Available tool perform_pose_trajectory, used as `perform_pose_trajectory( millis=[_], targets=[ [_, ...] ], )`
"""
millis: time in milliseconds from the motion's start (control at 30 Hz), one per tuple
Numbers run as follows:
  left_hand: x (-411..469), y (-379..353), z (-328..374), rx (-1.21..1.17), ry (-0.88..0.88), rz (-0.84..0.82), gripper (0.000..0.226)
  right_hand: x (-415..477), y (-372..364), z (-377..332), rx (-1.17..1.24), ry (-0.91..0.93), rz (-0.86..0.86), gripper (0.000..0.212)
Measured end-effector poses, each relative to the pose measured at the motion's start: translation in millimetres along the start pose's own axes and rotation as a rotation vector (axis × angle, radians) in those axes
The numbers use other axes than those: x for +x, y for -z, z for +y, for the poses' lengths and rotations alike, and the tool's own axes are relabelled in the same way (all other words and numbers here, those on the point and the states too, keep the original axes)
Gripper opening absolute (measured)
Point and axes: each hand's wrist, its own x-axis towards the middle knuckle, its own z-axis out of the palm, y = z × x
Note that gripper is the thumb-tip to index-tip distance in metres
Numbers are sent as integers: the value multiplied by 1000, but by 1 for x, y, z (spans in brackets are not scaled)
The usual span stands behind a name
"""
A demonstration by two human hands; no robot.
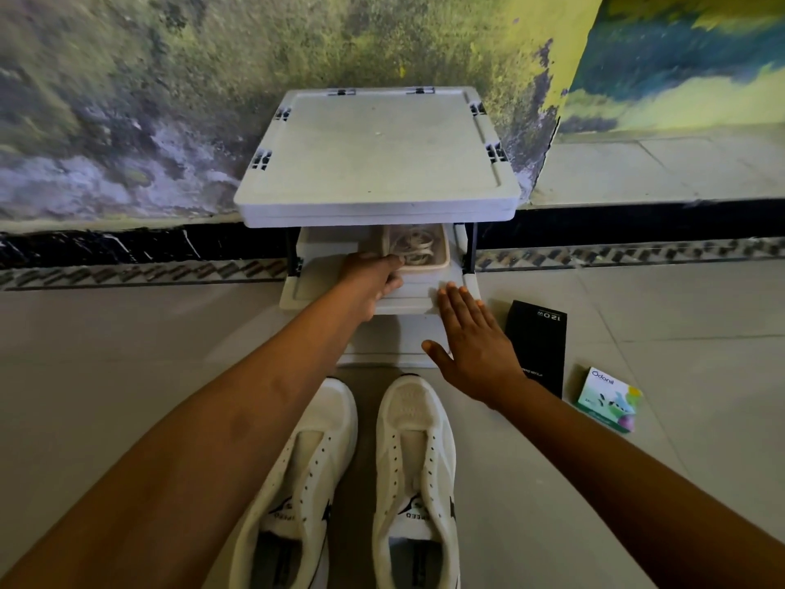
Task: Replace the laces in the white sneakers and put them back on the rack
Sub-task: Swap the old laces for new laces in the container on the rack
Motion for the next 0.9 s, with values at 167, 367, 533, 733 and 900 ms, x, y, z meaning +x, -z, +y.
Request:
perform_pose_trajectory(
  millis=[167, 367, 533, 733, 900],
  targets=[
    [-15, 19, -12, 245, -133, -45, 27, -4, 13, -7, 258, -17, 33, 72],
    [-58, 70, -15, 439, -247, -38, 35, -24, 26, -55, 562, 92, 118, 60],
    [-96, 134, -22, 619, -383, 9, 25, -33, 40, -111, 773, 183, 121, 55],
    [-110, 239, -58, 776, -325, 191, 23, -31, 9, -188, 827, 244, -65, 55],
    [-96, 310, -115, 948, -114, 276, 22, -25, -27, -234, 807, 248, -213, 55]
  ],
)
